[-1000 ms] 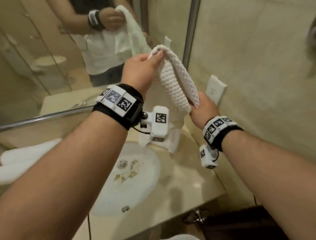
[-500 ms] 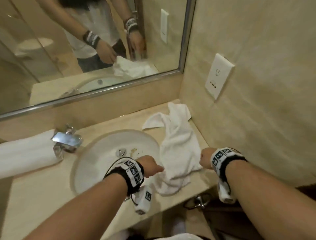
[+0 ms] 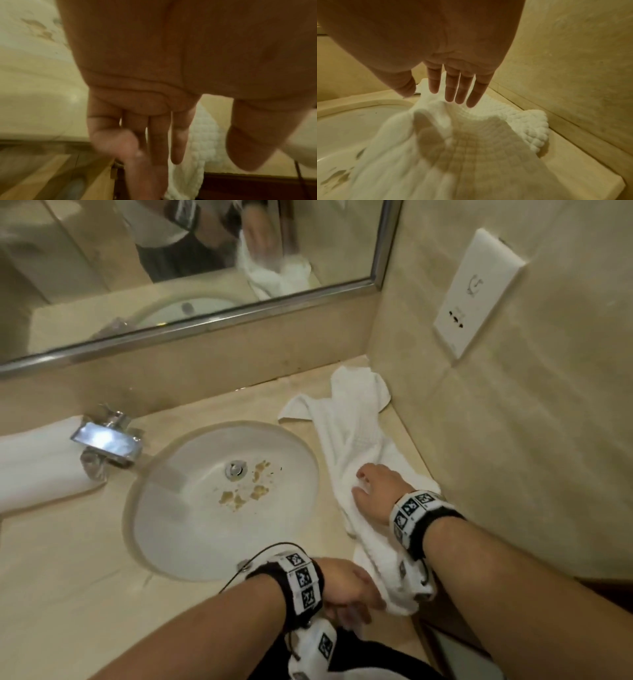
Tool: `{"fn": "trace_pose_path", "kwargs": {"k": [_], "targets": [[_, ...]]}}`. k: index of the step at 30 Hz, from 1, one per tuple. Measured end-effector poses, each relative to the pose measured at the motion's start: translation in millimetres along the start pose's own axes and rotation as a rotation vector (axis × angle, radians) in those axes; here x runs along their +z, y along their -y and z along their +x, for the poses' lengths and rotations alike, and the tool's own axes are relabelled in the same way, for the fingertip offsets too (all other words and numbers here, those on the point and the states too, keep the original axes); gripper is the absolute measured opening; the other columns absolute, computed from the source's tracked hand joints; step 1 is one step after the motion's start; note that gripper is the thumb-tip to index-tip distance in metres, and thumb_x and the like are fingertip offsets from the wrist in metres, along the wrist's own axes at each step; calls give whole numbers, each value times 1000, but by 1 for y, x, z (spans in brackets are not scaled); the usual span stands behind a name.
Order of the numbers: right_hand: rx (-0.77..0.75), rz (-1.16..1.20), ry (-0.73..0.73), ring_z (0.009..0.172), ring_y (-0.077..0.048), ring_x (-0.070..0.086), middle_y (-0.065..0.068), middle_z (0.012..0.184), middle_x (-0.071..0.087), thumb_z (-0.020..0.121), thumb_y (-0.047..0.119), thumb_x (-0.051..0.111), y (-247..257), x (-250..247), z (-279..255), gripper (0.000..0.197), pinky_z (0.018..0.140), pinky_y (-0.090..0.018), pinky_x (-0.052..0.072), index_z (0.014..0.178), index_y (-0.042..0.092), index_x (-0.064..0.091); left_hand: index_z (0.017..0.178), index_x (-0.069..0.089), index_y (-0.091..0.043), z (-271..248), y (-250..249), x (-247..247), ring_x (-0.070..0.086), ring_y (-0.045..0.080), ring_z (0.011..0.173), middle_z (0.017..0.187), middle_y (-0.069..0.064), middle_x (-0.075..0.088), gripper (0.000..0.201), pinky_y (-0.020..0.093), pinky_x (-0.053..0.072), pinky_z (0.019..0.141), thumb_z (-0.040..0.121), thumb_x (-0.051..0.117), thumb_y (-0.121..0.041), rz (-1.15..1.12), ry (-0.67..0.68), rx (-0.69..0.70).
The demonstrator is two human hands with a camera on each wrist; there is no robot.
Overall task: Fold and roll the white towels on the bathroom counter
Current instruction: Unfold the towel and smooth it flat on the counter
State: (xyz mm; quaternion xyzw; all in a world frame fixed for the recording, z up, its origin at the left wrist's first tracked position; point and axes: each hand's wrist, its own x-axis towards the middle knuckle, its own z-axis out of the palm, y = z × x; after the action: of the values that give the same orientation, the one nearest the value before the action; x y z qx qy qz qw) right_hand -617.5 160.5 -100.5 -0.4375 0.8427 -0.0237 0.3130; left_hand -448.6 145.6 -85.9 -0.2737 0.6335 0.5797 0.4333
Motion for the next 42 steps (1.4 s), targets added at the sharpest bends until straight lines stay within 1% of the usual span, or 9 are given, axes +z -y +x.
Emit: {"fn": "trace_pose_path", "kwargs": {"k": [5,11,15,21,23,26,35,39,42], "targets": [[-50,-185,240,128,-31,51,-11,147,47,98,50,44,-25,10,7,62,105,-38,42,152,24,28,79,65,-21,16,3,-20,59,19,81,85,-1,66,23,31,47,77,96,55,-34,36,-392,23],[6,-324,524,90,-22,69,-6,108,71,94,39,58,-34,2,-7,37,84,-32,55,117,12,67,90,63,-12,17,8,-68,64,25,87,99,10,70,26,34,47,75,98,54,-35,-107,-707,-55],[-95,-520,561,78,-23,61,-3,101,69,93,41,56,-35,-3,-4,26,83,-33,54,93,17,66,89,60,-14,18,-1,-76,59,25,81,94,11,68,20,35,45,74,98,53,-30,-152,-736,-32],[-131,-180,11,139,-28,33,-4,159,26,92,44,52,-21,-10,44,74,110,-43,36,155,25,18,90,66,-16,31,12,-80,68,23,90,95,5,73,22,40,54,87,94,58,-36,-248,-737,-60],[11,-145,51,131,-31,44,-7,151,38,90,43,55,-17,-9,54,84,105,-43,41,157,24,7,83,62,-17,37,24,-84,66,22,81,88,5,73,23,42,55,84,94,58,-38,-279,-741,-55],[136,-131,203,99,-30,60,-5,116,58,86,34,53,-19,-1,55,57,89,-40,51,139,25,34,85,64,-13,42,34,-98,65,21,77,83,1,72,34,36,51,78,96,57,-45,-309,-756,-48],[197,-313,606,109,-29,62,-6,129,64,76,59,56,-20,1,28,61,92,-37,50,127,27,61,146,41,-13,66,15,-165,64,32,115,139,11,57,112,48,57,97,60,69,-79,-793,-820,-40],[337,-86,228,102,-27,63,-3,119,66,73,88,34,-19,-2,26,81,93,-41,50,118,27,62,126,64,-5,79,20,-185,72,30,98,113,10,73,93,44,62,87,59,77,-69,-969,-768,-49],[419,77,-194,118,-32,50,-9,133,50,81,65,54,-18,-6,41,70,96,-43,46,132,18,43,103,66,-5,74,22,-183,66,19,73,84,6,70,31,29,58,63,85,76,-28,-1251,-672,38]]}}
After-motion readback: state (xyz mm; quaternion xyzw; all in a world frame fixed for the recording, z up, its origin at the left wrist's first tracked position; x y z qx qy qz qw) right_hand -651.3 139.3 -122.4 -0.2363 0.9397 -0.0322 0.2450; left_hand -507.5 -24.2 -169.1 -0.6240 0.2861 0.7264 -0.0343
